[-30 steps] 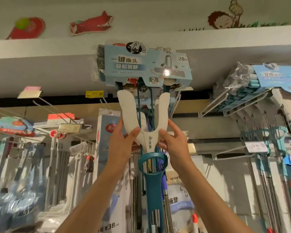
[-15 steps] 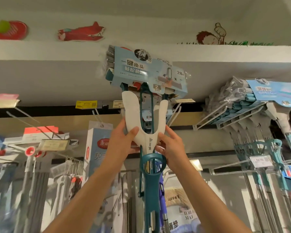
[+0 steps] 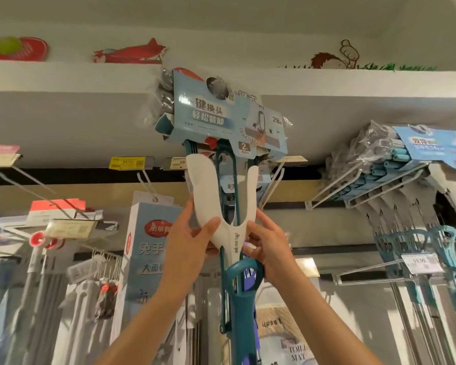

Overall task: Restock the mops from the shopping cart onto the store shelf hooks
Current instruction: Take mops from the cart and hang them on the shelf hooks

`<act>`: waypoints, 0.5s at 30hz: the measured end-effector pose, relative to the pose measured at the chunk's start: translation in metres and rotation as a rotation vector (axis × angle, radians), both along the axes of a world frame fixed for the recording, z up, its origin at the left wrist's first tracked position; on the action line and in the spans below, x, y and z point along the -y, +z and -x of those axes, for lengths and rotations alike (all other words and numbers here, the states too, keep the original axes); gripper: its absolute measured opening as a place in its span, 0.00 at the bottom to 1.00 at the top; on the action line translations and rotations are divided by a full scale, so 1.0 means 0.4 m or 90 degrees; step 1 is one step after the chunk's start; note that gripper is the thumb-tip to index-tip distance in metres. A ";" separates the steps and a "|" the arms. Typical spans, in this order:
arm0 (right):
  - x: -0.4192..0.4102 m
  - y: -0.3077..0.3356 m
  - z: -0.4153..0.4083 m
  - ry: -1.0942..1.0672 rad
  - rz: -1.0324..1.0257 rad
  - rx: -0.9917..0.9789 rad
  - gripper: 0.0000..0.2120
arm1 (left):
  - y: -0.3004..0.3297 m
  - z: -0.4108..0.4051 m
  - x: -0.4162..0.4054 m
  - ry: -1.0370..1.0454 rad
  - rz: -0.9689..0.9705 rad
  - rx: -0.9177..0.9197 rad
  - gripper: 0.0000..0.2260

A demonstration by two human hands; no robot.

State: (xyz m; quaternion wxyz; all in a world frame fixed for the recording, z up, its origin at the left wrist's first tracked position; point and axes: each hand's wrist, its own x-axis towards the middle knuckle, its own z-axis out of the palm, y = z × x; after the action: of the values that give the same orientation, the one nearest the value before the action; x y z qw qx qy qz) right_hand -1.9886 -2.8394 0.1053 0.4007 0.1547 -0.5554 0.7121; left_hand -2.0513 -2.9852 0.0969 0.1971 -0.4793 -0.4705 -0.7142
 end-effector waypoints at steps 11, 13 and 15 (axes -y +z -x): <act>-0.007 -0.034 0.023 -0.019 -0.052 0.050 0.19 | -0.060 -0.008 0.003 0.017 -0.071 0.031 0.26; -0.009 -0.020 0.026 -0.013 -0.052 0.056 0.18 | -0.046 -0.011 0.004 0.013 -0.068 0.040 0.26; -0.012 -0.003 0.029 -0.012 -0.046 0.061 0.17 | -0.026 -0.015 0.003 0.016 -0.063 0.038 0.24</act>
State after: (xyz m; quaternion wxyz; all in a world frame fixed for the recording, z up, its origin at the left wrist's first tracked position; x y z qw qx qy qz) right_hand -2.0001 -2.8346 0.1039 0.3743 0.1294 -0.6011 0.6942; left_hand -2.0453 -2.9862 0.0863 0.2153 -0.4413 -0.4464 -0.7481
